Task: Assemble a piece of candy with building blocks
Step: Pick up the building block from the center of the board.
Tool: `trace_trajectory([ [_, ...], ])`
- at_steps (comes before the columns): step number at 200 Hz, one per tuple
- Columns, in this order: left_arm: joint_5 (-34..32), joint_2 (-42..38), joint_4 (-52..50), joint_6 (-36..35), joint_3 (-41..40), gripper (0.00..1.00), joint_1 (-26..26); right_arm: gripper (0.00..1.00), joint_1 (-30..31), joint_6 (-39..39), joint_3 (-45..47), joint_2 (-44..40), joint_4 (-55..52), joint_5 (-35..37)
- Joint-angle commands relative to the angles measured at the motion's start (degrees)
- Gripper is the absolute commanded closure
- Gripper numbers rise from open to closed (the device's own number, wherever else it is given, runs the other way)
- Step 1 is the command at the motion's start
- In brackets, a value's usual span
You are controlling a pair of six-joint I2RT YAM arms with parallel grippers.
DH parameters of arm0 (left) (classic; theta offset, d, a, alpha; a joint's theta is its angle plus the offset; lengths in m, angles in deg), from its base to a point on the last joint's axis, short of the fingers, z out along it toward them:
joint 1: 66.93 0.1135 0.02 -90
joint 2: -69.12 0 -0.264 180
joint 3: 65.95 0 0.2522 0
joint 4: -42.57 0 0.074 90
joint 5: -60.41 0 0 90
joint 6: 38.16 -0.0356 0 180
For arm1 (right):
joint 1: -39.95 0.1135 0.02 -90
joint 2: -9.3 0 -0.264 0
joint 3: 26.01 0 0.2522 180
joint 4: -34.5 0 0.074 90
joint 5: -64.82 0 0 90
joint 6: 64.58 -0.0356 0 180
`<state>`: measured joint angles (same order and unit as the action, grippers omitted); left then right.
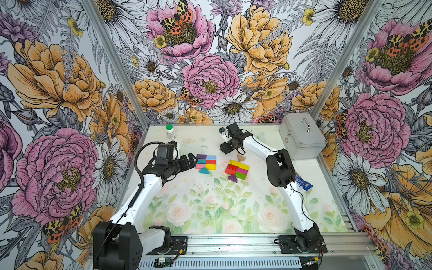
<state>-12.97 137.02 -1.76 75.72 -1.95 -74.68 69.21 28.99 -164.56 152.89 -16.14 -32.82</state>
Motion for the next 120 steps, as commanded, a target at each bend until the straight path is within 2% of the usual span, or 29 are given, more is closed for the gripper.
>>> trace_trajectory([
  [1,1.58,-0.2,1.04,-0.47,0.74,0.01,-0.6,0.33,-0.22,2.62,-6.78,3.88,-3.84,-0.53],
  [34,1.31,-0.34,1.05,-0.49,0.47,0.01,-0.58,0.32,-0.43,5.71,-14.21,8.65,-9.85,-3.7],
  [73,1.29,0.27,1.04,-0.41,0.72,0.01,-0.58,0.36,-0.94,6.01,-15.59,9.45,-11.1,-3.9],
  [120,1.19,0.09,1.11,-0.46,0.65,0.01,-0.42,0.57,-0.95,6.42,-16.8,10.18,-12.31,-3.6],
])
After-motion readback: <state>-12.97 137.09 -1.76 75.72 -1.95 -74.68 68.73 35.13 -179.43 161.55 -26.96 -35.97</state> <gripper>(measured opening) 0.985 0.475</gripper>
